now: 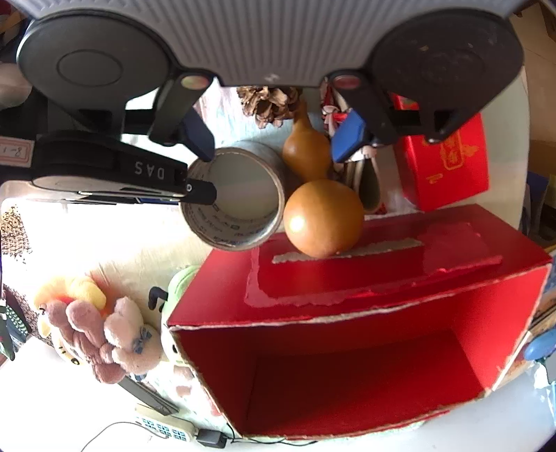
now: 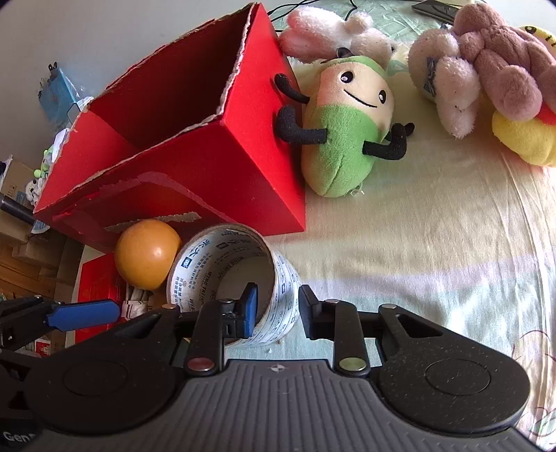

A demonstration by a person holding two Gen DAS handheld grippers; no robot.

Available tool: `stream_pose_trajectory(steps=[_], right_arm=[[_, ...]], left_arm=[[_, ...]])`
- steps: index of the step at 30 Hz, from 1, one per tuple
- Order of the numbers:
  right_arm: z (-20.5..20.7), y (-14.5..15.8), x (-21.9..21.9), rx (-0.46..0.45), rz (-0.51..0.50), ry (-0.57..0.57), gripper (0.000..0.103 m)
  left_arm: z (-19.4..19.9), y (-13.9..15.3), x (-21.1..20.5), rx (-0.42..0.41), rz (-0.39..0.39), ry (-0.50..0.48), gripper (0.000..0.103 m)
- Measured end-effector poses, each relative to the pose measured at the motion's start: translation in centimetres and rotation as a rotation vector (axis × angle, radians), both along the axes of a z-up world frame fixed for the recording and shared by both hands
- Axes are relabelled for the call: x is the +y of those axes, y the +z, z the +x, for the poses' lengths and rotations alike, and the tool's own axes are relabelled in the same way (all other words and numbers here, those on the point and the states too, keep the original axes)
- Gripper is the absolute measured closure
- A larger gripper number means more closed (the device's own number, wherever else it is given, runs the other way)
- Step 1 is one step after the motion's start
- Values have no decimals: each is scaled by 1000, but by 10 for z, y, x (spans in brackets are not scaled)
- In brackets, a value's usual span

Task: Organize objects
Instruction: 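Grasp the clear tape roll with the left gripper and lift it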

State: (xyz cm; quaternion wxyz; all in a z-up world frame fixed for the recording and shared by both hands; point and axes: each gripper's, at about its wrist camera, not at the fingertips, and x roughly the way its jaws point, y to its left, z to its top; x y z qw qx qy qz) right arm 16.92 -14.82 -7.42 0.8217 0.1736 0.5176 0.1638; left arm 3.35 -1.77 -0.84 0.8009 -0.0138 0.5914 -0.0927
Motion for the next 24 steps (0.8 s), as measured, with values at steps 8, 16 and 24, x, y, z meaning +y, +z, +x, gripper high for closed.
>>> stream_pose_trajectory(steps=[8,16,24], right_arm=[[-11,5,-21,-11,-15,-43,91],[-25,8,-31,-37,-66,-58,93],[-34,13,-52,-57,-59,-97,92]], left_arm=[[6,-5,-8,8,-99,-24,39],[14,-23,-28,55,-108,-40,64],[15,-26,-46,50,-126,-58,84]])
